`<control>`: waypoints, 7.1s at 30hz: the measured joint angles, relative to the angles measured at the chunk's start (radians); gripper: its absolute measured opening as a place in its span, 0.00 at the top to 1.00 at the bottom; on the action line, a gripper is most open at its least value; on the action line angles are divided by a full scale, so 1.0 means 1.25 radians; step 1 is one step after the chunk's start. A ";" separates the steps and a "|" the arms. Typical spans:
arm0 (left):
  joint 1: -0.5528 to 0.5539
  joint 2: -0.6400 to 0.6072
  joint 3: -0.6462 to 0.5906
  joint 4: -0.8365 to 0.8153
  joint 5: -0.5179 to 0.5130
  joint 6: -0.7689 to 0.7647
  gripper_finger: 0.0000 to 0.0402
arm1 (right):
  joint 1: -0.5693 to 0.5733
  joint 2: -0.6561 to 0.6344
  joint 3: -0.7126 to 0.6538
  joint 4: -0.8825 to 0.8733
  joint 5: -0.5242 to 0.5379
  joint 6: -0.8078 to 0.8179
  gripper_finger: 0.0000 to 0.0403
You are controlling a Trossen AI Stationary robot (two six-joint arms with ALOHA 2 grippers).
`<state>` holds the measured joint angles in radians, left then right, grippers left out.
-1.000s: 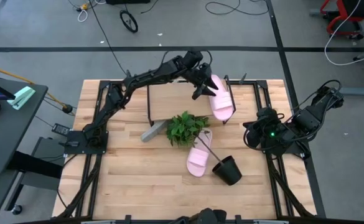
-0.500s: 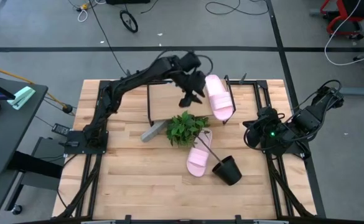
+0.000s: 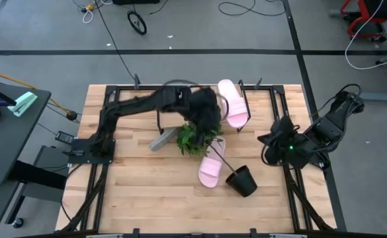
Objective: Pick and place slides into the shelf
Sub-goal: Put the pink slides on the shelf
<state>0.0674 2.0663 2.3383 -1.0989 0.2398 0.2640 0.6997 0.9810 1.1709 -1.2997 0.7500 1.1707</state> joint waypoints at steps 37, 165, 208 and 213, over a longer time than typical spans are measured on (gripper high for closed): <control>-0.407 0.237 -0.020 -0.042 -0.579 -0.368 0.88 | 0.175 0.275 0.000 0.324 -0.063 -0.154 0.90; -0.373 0.128 -0.738 0.919 -0.799 -0.018 0.68 | 0.105 0.273 0.000 0.496 -0.034 -0.108 0.88; -0.502 0.129 -0.037 -0.106 -0.781 -0.457 0.98 | 0.213 0.273 0.031 0.552 -0.035 -0.150 0.99; -0.473 0.078 -0.007 -0.083 -0.781 -0.417 0.98 | 0.213 0.273 0.078 0.541 -0.036 -0.199 0.99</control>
<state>-0.5244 2.1633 2.3294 -1.2023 -0.7364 -0.2575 0.9661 1.3224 1.2683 -0.6229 0.7055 0.9215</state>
